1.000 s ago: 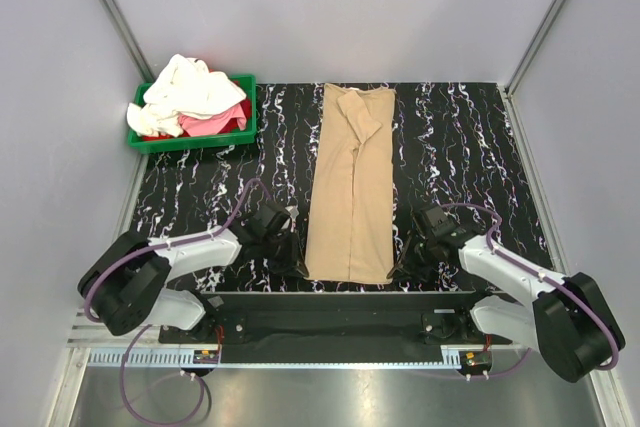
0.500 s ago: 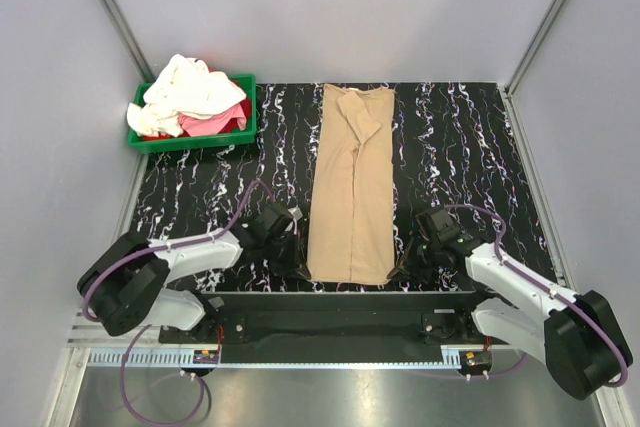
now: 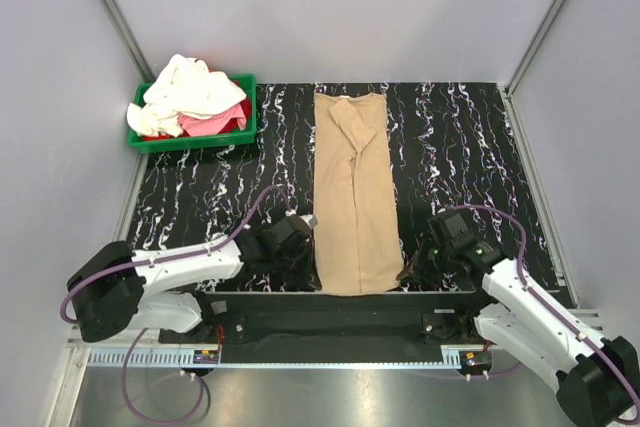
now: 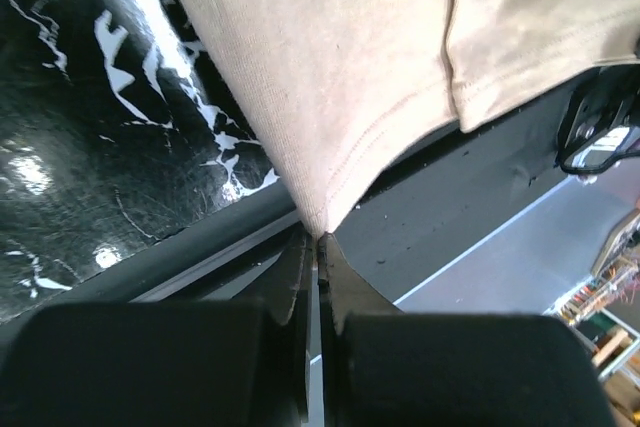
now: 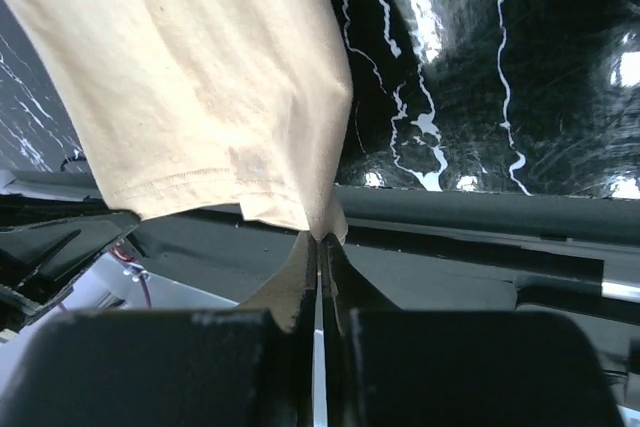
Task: Fold and stack the t-shirts
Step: Fold the tshirt
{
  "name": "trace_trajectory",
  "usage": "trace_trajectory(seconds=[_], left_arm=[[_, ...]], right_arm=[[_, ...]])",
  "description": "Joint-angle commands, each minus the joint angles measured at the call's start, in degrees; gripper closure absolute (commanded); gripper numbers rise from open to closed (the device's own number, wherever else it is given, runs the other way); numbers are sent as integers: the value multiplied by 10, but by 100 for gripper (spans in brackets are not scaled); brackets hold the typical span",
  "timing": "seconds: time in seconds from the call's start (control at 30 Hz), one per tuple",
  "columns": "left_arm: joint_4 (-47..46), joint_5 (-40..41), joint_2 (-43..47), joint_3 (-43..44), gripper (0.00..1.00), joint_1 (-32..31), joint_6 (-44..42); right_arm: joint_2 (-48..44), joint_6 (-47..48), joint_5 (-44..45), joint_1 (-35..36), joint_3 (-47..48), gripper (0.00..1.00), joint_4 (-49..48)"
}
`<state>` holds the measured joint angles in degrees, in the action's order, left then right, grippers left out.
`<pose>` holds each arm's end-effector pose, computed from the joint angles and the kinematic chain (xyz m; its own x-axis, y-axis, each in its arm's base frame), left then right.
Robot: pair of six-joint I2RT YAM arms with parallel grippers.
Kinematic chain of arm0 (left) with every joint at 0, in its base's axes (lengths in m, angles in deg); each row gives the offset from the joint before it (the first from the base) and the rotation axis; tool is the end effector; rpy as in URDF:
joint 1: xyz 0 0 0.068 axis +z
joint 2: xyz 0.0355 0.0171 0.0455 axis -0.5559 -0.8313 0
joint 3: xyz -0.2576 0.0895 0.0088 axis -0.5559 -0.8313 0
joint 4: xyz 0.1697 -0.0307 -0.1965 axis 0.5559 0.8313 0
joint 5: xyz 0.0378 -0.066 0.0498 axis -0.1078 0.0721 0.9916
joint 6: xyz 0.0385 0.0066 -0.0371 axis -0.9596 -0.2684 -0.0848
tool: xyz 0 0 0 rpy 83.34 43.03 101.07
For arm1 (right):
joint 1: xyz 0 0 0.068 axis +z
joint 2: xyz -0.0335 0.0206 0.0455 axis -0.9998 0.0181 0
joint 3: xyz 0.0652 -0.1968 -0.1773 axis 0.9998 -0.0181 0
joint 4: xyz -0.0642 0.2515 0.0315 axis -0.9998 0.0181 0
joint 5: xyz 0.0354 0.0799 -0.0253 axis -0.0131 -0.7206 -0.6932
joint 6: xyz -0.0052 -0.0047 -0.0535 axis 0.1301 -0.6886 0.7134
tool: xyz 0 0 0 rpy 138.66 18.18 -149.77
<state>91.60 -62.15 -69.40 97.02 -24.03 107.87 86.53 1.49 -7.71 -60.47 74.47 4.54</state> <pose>0.1140 -0.1960 0.1722 -0.9856 0.0592 -0.1584 0.1391 0.8163 -0.5606 0.1115 0.0716 0.1802 -0.9214 0.3811 -0.0756 0.2916 0.8069 0.5136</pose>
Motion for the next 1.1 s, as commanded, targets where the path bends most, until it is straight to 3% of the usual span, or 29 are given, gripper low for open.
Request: trace_trajectory(seconds=[0.0,0.4,0.67,1.07], left_arm=[[24,26,-9,52,100,13,-16],[40,-20,-152,210,100,158,-121],[74,-15,-287,391,100,232,-188],[100,-4,-441,579,100,295,-232]], right_arm=[[33,35,38,3,55,100,-1],[334,185,112,-4,311,100,-78],[507,250,72,-46,500,100,-75],[732,288,31,-125,741,100,-33]])
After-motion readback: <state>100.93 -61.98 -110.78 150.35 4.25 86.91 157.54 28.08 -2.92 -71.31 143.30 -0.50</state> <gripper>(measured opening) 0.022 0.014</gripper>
